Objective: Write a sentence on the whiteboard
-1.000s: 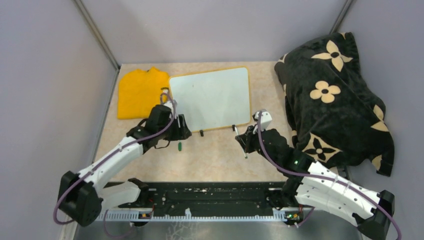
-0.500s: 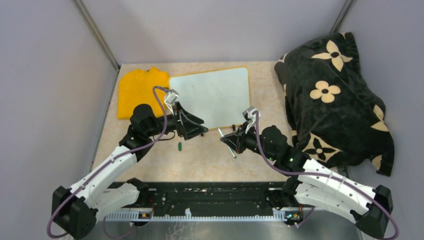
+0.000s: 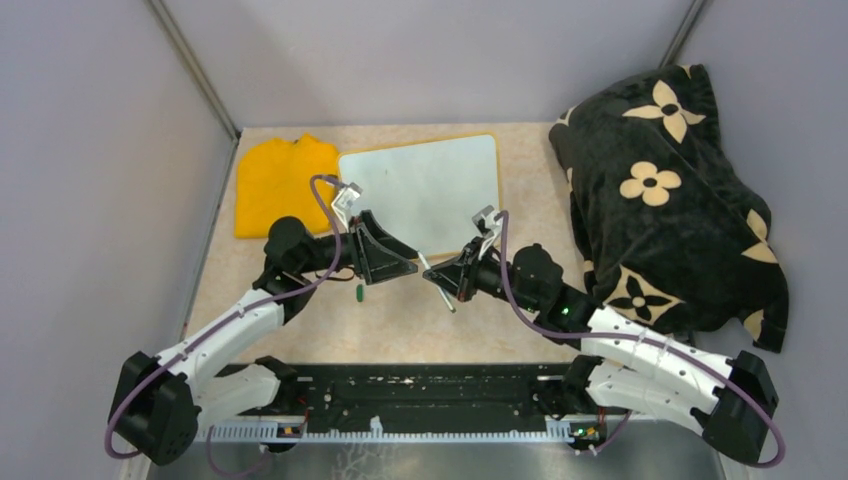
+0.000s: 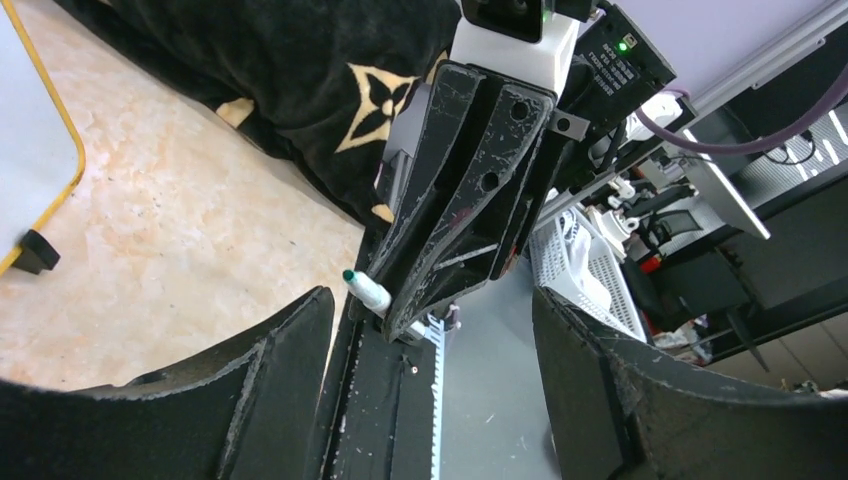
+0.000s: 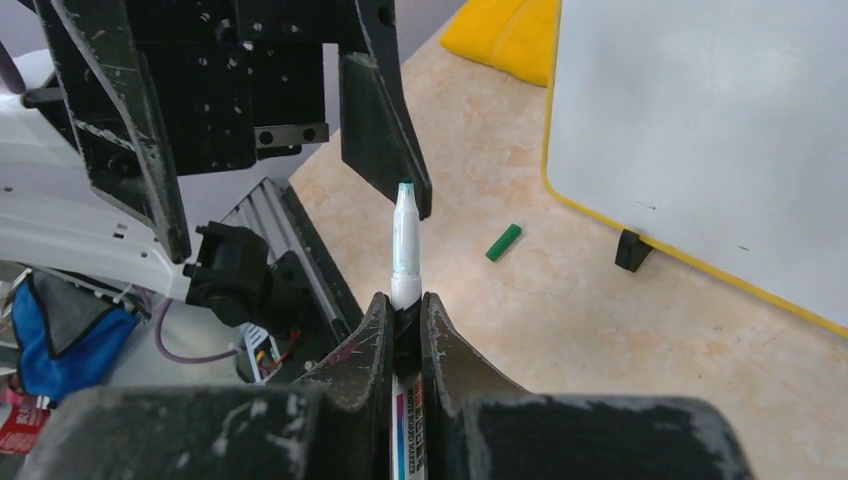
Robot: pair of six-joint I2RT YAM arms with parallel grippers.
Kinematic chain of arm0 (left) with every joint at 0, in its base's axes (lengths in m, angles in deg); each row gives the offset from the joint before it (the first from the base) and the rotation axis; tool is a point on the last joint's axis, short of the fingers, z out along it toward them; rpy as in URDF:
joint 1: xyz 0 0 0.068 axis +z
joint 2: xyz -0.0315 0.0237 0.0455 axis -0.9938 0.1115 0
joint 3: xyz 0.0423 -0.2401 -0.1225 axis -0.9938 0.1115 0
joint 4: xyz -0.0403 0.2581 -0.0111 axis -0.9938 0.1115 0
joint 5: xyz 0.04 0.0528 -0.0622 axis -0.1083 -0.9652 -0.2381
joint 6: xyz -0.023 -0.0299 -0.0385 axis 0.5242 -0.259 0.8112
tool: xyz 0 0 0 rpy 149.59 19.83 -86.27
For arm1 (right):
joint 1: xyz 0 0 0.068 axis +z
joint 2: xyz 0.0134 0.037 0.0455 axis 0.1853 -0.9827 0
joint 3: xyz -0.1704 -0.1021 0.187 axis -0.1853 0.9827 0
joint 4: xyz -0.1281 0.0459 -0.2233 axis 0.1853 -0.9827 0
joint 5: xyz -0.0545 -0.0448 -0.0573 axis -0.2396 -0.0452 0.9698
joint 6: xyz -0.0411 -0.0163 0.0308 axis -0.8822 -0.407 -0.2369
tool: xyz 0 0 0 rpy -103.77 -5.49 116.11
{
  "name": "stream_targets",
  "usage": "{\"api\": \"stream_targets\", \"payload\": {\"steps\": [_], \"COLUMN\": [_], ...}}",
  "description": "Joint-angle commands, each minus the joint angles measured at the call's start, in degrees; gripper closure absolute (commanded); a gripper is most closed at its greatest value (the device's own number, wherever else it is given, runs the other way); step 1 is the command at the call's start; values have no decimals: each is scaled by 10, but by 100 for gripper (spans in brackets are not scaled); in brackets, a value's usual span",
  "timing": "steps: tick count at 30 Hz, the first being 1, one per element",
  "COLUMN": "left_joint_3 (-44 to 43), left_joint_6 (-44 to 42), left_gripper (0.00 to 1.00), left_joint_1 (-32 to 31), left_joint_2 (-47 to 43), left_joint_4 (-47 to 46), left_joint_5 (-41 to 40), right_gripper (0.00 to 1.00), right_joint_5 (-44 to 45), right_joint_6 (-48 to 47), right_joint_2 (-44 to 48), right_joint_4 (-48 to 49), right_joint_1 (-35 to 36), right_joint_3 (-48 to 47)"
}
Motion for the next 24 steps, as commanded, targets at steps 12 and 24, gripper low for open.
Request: {"api": "stream_targets", "payload": {"steps": [12, 24], "left_joint_3": [6, -1], "left_joint_6": [27, 34], "left_gripper": [31, 55], "left_joint_1": [-11, -19], "left_joint_2": [20, 30], "left_joint_4": [-48, -47], "left_joint_5": [-4, -12], "right_gripper": [100, 100], "right_joint_5": [-40, -47], "right_joint_6": [41, 49], "right_joint_2": [-24, -32], "right_joint_4": [102, 121], "right_joint_1": [3, 3], "right_joint_3": [-33, -28]}}
